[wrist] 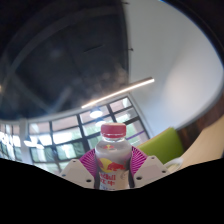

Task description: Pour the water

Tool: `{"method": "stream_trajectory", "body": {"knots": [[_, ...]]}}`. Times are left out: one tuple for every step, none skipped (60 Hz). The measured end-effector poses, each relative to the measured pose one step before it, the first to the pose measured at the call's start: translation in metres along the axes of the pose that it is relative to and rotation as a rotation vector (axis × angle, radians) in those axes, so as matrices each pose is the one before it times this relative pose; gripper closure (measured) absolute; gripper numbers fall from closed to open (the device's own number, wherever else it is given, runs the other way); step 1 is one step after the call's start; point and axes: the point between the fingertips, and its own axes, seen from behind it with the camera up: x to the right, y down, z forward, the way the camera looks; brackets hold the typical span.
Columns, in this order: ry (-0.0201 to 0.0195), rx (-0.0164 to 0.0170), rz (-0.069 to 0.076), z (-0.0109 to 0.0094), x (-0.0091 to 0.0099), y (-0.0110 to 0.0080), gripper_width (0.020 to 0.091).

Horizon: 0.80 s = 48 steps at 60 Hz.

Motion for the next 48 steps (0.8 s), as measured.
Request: {"method": "stream_trajectory", "body": {"knots": [[0.01433,-0.00221,-0.0530,-0.00289,0.01040,-0.00294,0.0720],[0.01629,-0.00546,-0.0499,-0.00265,0.01146,-0.00039,0.0720],[0.01979,-0.00692,-0.0452,0.01602,0.01593,0.00866,0.0722],[0.01976,-0.00832,-0.0428,-0.00250,0.01297,0.00428,0.0719],[0.01859,-0.01042,-0.0370,-0.00235,0.01264,0.00649,0.0719],[0.01478,-0.01400,-0.0323,-0.00214,0.01175,0.00888,0.0721],[0.01076,-0.01875,-0.0277,-0.00178,0.01040,0.01162,0.0721],[0.00676,-0.02384,-0.0261,0.02692,0.01313,0.01215,0.0721],[0.00503,-0.02623,-0.0193,-0.00071,0.00821,0.01574,0.0719],[0.00081,-0.02787,-0.0147,-0.00032,0.00669,0.01662,0.0720],[-0.00250,-0.02894,-0.0108,0.00017,0.00541,0.01709,0.0722],[-0.00471,-0.02868,-0.0065,0.00075,0.00427,0.01708,0.0721],[-0.00608,-0.02918,-0.0013,0.00075,0.00356,0.01654,0.0720],[0.00270,-0.03291,0.0069,0.01674,0.00448,0.01972,0.0720],[-0.00775,-0.02846,0.0088,0.00171,0.00255,0.01536,0.0720],[-0.00691,-0.02790,0.0067,0.00140,0.00196,0.01427,0.0720],[-0.00514,-0.02215,0.0054,0.00113,0.00185,0.01232,0.0720],[-0.00233,-0.01520,0.0059,0.00072,0.00195,0.01070,0.0719],[-0.00153,-0.01057,0.0065,0.00047,0.00113,0.00870,0.0718],[-0.00152,-0.00806,0.0024,0.00516,0.00622,0.01486,0.0719],[-0.00494,-0.00596,0.0010,0.01484,-0.00299,-0.00047,0.0718],[-0.00605,-0.00550,-0.0001,0.00119,-0.00073,0.00708,0.0719],[-0.00282,-0.00755,-0.0030,0.00151,-0.00022,0.00630,0.0720],[0.00073,-0.01059,-0.0034,0.00196,0.00033,0.00697,0.0719],[0.00368,-0.01150,-0.0042,0.00261,0.00108,0.00643,0.0719],[0.00244,-0.00437,-0.0078,0.00474,0.00344,0.00663,0.0719],[-0.00014,-0.00554,-0.0067,0.00307,-0.00259,-0.00013,0.0719],[-0.00258,-0.00355,-0.0062,0.00322,-0.00054,0.00319,0.0715],[-0.00192,-0.00151,-0.0067,0.00344,-0.00048,0.00241,0.0715],[-0.00149,-0.00144,-0.0055,0.00364,0.00028,0.00259,0.0714],[-0.00052,-0.00314,-0.0041,0.00390,-0.00031,0.00260,0.0714],[-0.00092,-0.00561,-0.0040,0.00440,-0.00085,0.00331,0.0672],[-0.00556,0.00766,-0.0143,0.00218,-0.00135,-0.00152,0.0693],[-0.00162,0.02397,-0.0073,-0.00389,-0.00024,0.00265,0.0700],[0.00110,-0.00510,-0.0120,-0.00054,-0.00150,-0.01099,0.0701],[-0.00005,-0.00340,-0.0062,0.00156,-0.00001,0.00144,0.0699],[-0.00101,0.00573,-0.0028,0.00115,-0.00139,-0.00106,0.0701],[0.00032,-0.00465,-0.0034,0.00121,-0.00010,0.00135,0.0702],[0.00032,-0.00135,-0.0062,0.00043,0.00118,0.00181,0.0701],[-0.00077,-0.00231,-0.0071,0.00112,-0.00047,0.00051,0.0701],[-0.00160,-0.00179,-0.0082,0.00109,-0.00086,0.00033,0.0700],[-0.00097,0.00072,-0.0078,0.00114,-0.00064,-0.00025,0.0700],[0.00124,0.00183,-0.0060,0.00115,-0.00023,-0.00056,0.0700],[0.00278,0.00297,-0.0028,0.00085,-0.00026,-0.00103,0.0700],[0.00365,0.00309,-0.0002,0.00070,0.00004,-0.00092,0.0700],[0.00313,0.00254,0.0013,0.00057,-0.00035,-0.00056,0.0690],[0.00205,-0.00052,0.0021,0.00050,0.00019,0.00011,0.0678],[0.00108,0.00076,-0.0012,-0.00752,-0.00280,-0.00294,0.0677]]}}
